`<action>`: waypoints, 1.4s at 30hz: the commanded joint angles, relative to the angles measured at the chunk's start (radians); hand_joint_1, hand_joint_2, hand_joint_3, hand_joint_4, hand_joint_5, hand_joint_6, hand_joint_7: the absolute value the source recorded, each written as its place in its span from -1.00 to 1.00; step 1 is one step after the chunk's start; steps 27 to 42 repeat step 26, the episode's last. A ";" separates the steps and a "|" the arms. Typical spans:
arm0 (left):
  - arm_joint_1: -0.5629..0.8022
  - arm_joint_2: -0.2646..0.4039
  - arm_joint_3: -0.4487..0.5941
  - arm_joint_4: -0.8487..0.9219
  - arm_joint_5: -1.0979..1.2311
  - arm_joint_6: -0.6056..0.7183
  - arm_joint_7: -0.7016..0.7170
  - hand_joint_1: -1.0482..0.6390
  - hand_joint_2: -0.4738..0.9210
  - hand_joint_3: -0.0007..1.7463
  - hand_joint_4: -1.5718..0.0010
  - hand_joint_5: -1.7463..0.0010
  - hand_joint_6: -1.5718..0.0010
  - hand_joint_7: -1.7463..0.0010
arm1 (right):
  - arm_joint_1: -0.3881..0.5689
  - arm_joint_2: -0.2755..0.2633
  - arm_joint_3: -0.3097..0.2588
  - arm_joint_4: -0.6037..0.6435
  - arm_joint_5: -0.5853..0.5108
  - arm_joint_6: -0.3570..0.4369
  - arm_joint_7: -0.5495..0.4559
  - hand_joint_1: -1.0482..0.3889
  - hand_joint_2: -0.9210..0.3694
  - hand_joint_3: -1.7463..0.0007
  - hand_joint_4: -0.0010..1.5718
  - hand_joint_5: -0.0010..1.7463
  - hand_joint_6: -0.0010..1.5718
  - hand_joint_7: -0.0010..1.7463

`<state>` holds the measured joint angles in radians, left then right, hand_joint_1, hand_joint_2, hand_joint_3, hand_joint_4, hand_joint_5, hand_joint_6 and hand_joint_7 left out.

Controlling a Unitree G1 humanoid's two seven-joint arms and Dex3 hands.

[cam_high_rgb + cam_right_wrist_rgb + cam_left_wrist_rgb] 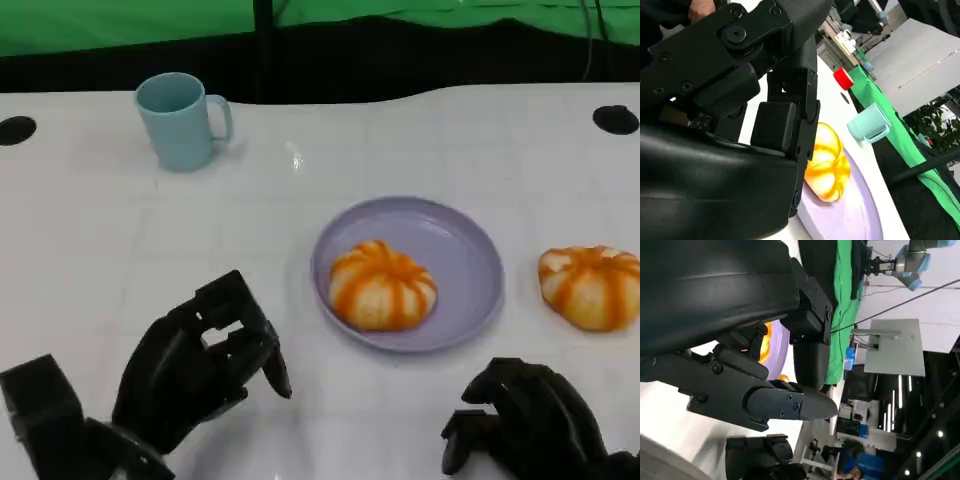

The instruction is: Grasp the bread from the table and place it into the plate.

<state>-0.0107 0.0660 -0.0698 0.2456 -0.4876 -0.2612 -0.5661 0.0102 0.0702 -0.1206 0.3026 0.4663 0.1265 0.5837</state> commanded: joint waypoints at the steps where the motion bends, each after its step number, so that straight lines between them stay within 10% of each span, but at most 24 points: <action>1: 0.033 -0.018 0.036 -0.026 -0.048 0.072 -0.034 -0.57 1.00 -0.67 -0.08 -1.00 0.21 -1.00 | 0.013 -0.005 -0.002 -0.019 0.007 0.013 -0.011 -0.98 -0.68 1.00 0.99 -0.13 1.00 -0.56; 42: 0.032 -0.062 0.098 0.012 -0.037 0.175 -0.088 -0.58 1.00 -0.69 -0.13 -1.00 0.18 -1.00 | 0.001 -0.016 -0.008 -0.014 0.008 0.005 -0.003 -0.99 -0.70 1.00 0.99 -0.13 1.00 -0.58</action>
